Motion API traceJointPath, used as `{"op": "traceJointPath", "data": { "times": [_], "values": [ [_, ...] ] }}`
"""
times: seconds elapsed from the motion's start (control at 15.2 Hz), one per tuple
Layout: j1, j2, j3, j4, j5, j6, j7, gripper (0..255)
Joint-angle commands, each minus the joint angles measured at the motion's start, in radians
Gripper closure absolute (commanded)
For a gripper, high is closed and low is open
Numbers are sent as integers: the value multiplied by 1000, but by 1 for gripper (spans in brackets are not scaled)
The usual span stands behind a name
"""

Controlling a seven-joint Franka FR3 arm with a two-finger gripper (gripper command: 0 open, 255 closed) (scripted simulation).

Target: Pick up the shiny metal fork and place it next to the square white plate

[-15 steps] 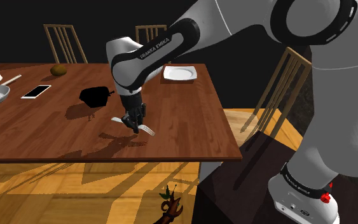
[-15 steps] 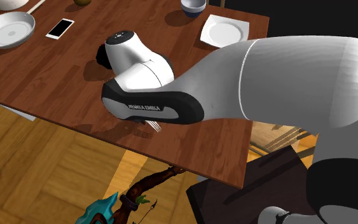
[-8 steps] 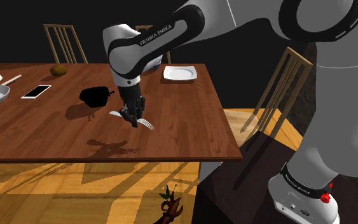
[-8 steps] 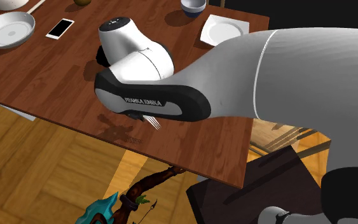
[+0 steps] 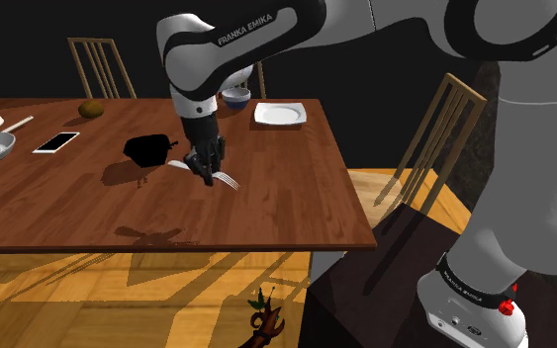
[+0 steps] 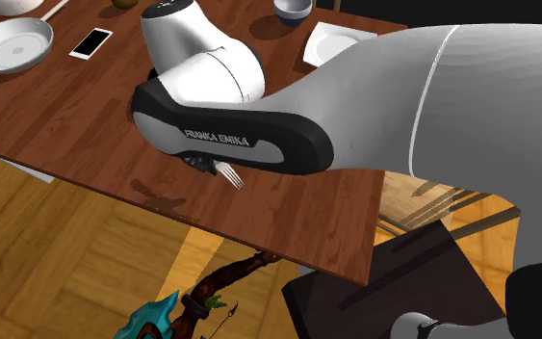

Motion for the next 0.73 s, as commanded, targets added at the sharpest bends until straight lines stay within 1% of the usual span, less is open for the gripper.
{"op": "traceJointPath", "data": {
  "times": [0.0, 0.33, 0.66],
  "values": [
    [-25, -20, -10, -18, 4, -4, -35, 255],
    [-99, -51, -46, -56, 9, -4, -143, 255],
    [-168, -60, -85, -62, 9, -12, -249, 255]
  ]
}}
